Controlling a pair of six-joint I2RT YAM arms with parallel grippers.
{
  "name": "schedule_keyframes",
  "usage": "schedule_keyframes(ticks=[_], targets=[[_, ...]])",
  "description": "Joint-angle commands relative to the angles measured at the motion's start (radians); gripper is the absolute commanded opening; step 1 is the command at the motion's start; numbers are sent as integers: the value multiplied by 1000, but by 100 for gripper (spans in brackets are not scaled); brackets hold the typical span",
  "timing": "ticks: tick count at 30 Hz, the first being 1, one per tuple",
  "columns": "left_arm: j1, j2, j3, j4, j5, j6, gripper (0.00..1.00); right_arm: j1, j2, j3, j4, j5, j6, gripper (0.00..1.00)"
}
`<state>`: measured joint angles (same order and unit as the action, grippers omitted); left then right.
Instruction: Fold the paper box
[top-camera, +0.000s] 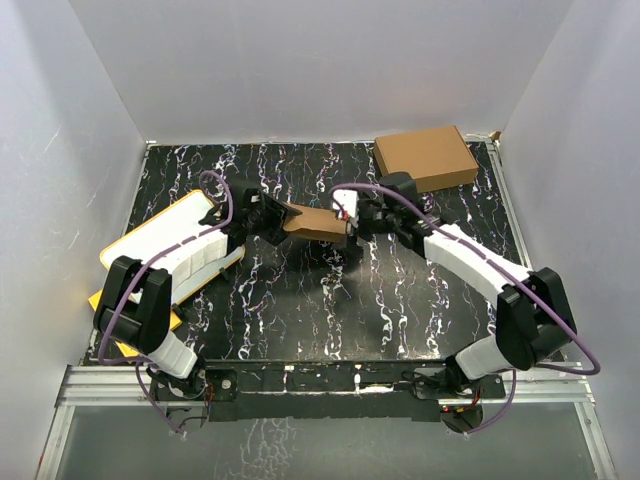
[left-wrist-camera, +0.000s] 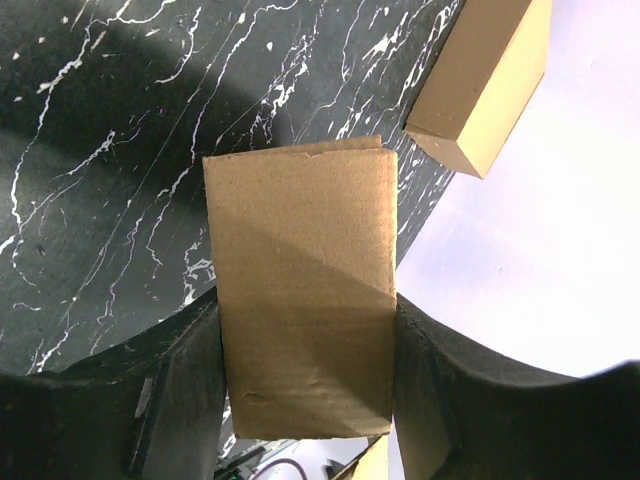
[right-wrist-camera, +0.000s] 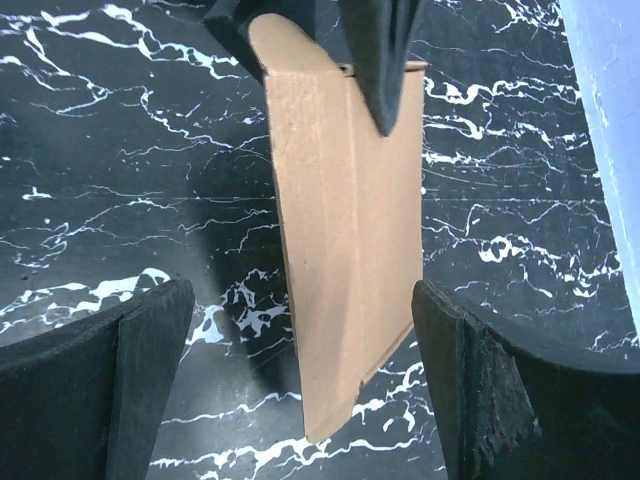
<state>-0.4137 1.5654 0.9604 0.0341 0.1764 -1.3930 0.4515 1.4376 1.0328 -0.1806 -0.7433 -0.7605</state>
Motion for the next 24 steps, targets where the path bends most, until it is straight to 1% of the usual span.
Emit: schedule_keyframes(ticks=[1,8,15,18,24], targets=[[10,-51,55,-80,20,-69,30,84,11,-32,155,137,-102,99],[13,-58,34,-46,53,-131,30,146,75,-119,339,296,-96,99],[13,-72,21,-31,64,-147,30,210,175,-116,431,462,-135,99],[13,-79,14,-26,64,-149,30,222,192,-117,462,493,-144,96],[13,-86,9,-17,74,-156,31,241,205,-150,543,528,-161,87]])
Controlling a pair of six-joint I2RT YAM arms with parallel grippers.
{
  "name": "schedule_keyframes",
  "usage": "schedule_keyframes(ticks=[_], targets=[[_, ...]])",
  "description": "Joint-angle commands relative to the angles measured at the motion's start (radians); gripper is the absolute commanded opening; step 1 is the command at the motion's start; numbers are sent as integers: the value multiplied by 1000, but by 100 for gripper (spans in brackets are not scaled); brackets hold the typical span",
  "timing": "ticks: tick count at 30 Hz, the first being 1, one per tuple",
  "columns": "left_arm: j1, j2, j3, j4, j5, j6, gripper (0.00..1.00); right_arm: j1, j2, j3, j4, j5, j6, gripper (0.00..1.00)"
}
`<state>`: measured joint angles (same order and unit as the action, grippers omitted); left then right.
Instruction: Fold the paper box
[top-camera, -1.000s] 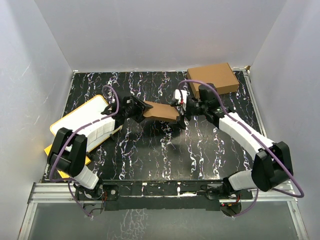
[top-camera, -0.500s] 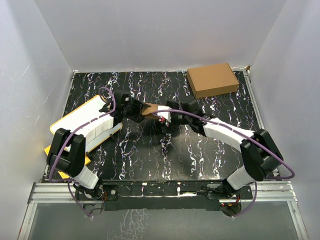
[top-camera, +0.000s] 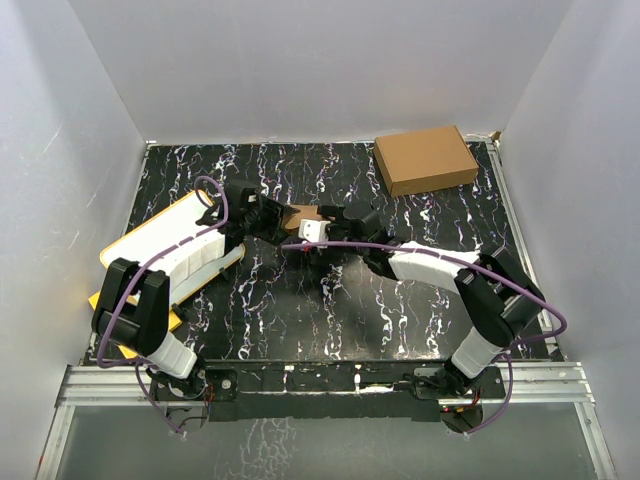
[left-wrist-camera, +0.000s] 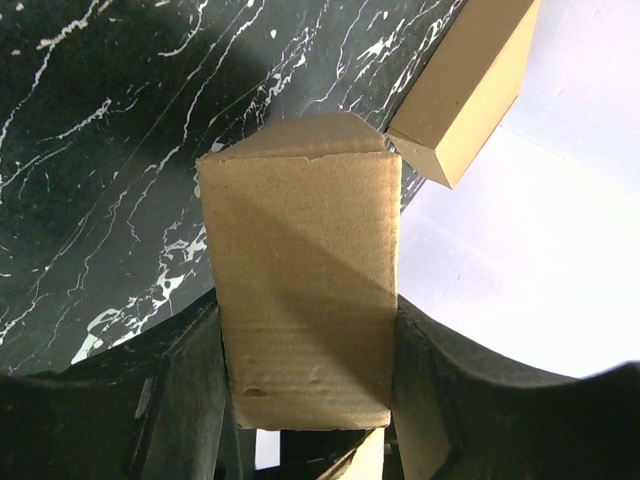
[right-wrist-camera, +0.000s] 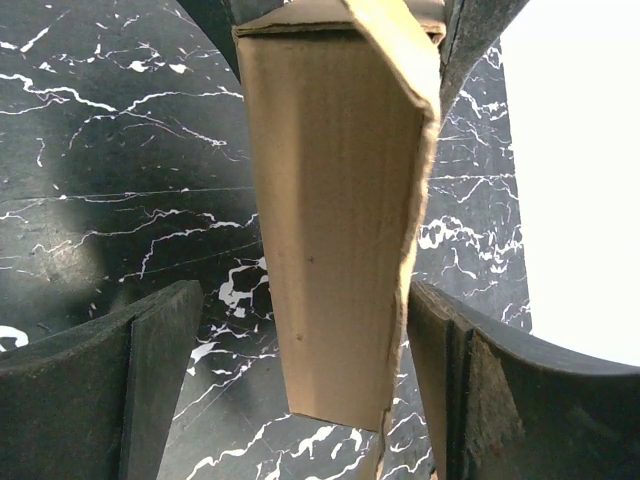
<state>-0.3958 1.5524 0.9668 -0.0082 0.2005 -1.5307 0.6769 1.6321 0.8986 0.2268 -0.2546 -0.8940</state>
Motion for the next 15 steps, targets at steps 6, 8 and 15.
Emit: schedule_keyframes(ticks=[6,8,15], targets=[[1,-86,-8,10,36,-17,31,-20,-64,8,74,-18,7,94],[2,-84,-13,16,41,-18,31,-27,-64,17,46,-34,-3,96],[2,-79,4,8,51,-16,31,-25,29,69,42,10,9,91]])
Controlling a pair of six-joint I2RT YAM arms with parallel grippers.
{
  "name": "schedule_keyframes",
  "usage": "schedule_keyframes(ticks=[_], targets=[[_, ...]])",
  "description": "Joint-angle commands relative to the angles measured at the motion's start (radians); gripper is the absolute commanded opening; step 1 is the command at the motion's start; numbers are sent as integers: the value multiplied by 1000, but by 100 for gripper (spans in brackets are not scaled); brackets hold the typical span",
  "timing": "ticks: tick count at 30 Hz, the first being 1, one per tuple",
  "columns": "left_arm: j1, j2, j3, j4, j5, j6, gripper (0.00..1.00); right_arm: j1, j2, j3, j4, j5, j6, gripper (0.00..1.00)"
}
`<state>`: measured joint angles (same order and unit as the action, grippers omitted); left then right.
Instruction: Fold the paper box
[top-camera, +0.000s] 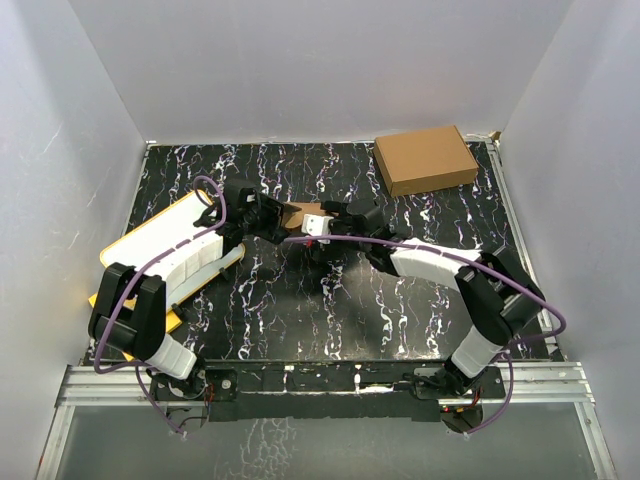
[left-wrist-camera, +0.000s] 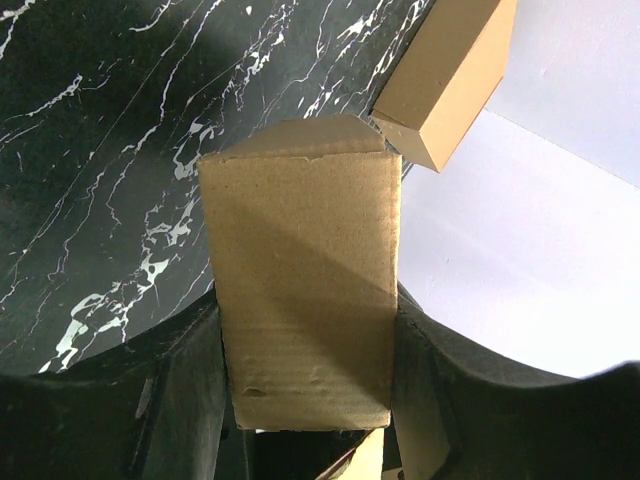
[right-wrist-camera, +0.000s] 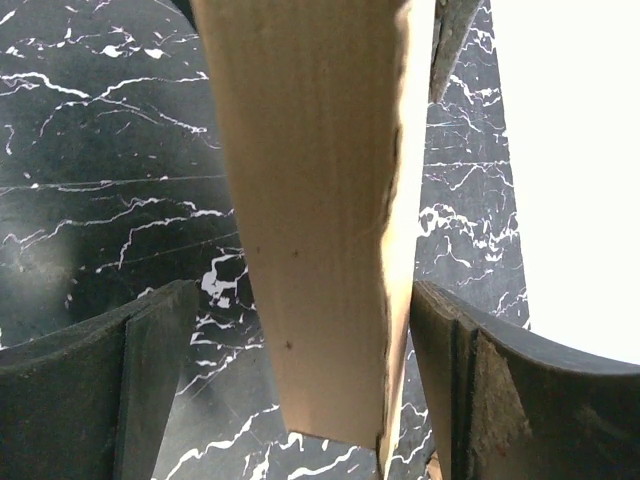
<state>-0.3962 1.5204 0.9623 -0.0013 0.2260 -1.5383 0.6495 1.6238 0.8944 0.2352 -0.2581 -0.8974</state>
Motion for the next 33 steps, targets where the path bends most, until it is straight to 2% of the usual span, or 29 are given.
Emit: schedule_keyframes(ticks=[1,5,11,14,16,23,25,33], targets=[[2,-47,9,2,26,-8,31,2,46,85,35,20,14,89],[2,-44,6,5,29,-8,31,2,80,109,38,20,27,75],[2,-45,-5,8,28,-12,33,2,70,83,82,14,39,49],[2,-51,-12,25,33,-13,36,1,65,81,82,5,46,42],[3,-57,-14,26,30,-9,41,2,57,77,82,-4,52,41],[8,-108,1,-5,-20,41,86,-19,33,94,39,-69,127,40],[9,-131,8,-17,-37,59,94,-37,24,105,21,-108,165,40],[13,-303,17,-90,-158,208,97,-140,-19,155,-75,-322,383,40]])
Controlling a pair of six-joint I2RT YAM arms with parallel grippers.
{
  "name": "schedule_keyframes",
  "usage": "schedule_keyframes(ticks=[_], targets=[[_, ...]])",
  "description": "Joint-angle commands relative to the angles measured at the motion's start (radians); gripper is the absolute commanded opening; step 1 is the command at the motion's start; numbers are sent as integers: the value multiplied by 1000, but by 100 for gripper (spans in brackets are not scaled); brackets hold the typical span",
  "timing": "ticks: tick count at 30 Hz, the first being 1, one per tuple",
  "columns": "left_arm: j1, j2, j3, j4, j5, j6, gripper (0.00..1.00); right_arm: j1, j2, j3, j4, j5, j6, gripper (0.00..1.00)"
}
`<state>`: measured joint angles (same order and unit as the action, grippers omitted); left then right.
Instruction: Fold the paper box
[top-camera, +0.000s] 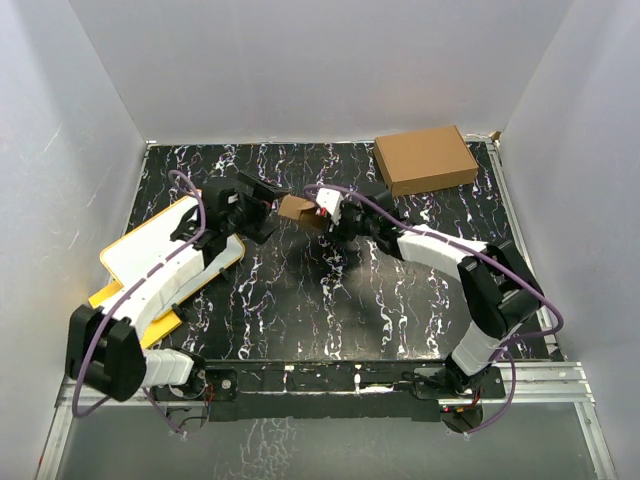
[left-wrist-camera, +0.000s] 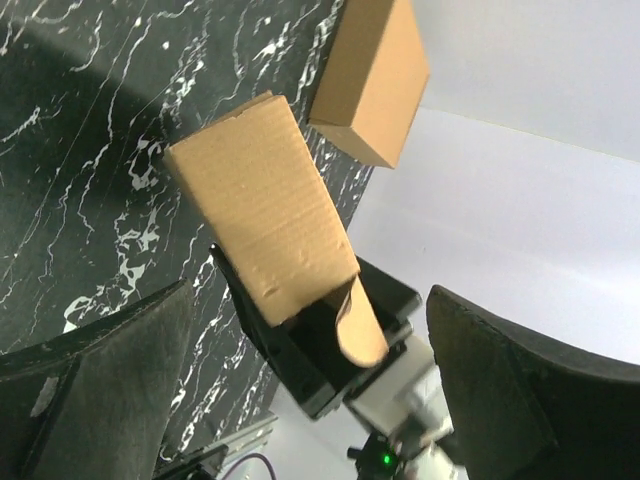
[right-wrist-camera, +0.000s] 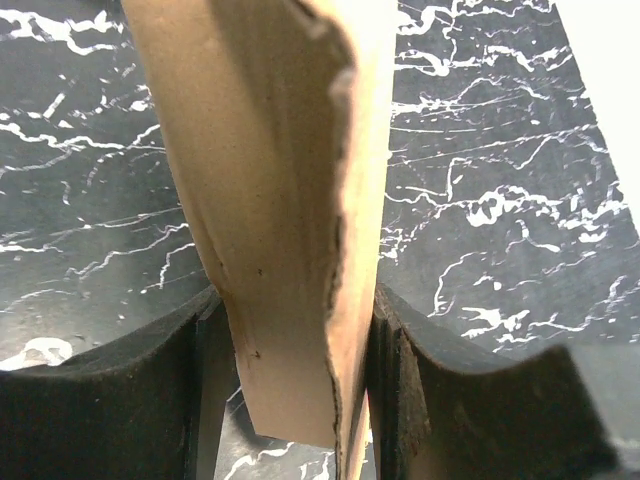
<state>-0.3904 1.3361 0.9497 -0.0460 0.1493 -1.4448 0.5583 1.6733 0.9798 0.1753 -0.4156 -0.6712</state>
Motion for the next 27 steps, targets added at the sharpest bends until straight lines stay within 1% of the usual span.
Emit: schedule_keyframes(ticks=[1,3,5,8,10,13,15,17,19,24,27], targets=[[7,-147,27,-43,-98,155,97,-66,-72,79,-27,-200,201,40],[8,-206,6,-18,-126,251,97,-122,-79,101,-46,-306,306,40],[8,-274,-42,68,-111,393,97,-174,-77,126,-65,-399,438,40],[8,-381,-155,230,-34,548,97,-242,-46,164,-103,-543,637,40],[10,-433,-224,291,19,618,97,-272,-14,157,-92,-636,788,40],[10,-442,-264,287,71,652,97,-288,32,106,-27,-745,963,39],[10,-429,-283,287,105,659,97,-289,59,64,21,-783,1092,40],[10,-406,-302,294,123,652,97,-289,96,2,178,-805,1243,40],[10,-376,-319,308,129,636,97,-287,124,-36,274,-806,1347,41],[8,-269,-336,314,134,599,92,-284,212,-53,292,-775,1424,44],[4,-183,-326,304,143,590,86,-273,256,-61,290,-743,1442,47]])
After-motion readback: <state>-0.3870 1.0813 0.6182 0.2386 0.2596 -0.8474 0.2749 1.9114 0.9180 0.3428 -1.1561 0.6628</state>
